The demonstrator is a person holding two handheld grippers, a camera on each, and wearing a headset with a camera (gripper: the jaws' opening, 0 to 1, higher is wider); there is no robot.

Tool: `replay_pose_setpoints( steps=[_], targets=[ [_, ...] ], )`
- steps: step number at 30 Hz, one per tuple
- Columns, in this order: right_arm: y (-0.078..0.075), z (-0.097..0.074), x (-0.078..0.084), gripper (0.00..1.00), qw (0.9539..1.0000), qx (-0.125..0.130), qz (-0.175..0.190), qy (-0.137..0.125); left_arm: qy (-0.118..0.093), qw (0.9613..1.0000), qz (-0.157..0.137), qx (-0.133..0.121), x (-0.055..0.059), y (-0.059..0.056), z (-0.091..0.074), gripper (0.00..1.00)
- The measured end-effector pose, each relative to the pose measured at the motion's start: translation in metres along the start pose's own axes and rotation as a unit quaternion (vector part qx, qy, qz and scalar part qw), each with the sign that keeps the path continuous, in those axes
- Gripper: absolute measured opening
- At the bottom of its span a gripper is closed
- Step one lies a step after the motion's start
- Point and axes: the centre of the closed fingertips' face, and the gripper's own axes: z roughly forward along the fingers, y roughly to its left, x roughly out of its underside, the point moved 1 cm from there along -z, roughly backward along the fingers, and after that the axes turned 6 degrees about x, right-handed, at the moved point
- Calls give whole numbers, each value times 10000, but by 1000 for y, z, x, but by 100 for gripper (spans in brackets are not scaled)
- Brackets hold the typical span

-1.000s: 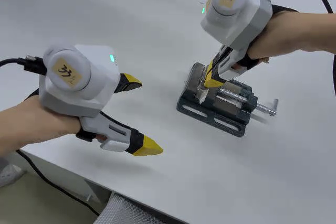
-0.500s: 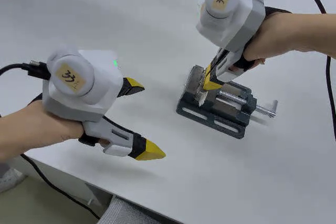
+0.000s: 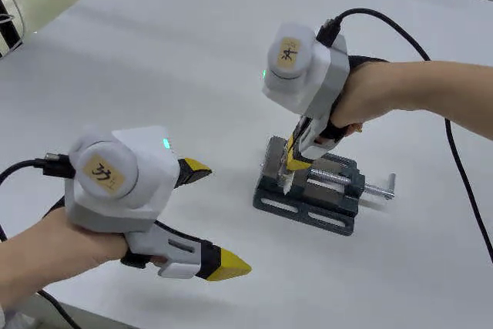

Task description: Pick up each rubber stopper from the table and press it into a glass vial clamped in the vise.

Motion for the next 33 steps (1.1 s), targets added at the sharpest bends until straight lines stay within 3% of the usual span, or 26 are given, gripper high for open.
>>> replay_pose_setpoints(
  steps=[3, 8, 15, 20, 25, 29, 33],
  targets=[
    [1, 0, 1, 0, 9994, 22, 217, -277, 31, 10000, 38, -3, -2, 0, -1, 82],
    [-2, 0, 0, 0, 9987, -3, 317, -395, 40, 9999, 97, -81, -6, 4, -3, 82],
    [0, -1, -1, 0, 9994, 37, 156, -323, 22, 9998, 136, -133, -10, 6, -1, 83],
    [5, -2, 2, 0, 9982, 53, 77, -591, 2, 9997, 159, -180, -12, 8, -1, 83],
    [11, -4, 6, 7, 9937, 187, 136, -1092, -26, 9996, 148, -221, -11, 12, -2, 85],
    [24, -11, 10, 18, 9840, 298, 485, -1691, -61, 9995, 134, -269, -11, 16, -3, 86],
    [33, -13, 26, 36, 9740, 476, 811, -2059, -124, 9994, 110, -320, -11, 19, -5, 87]
  ],
)
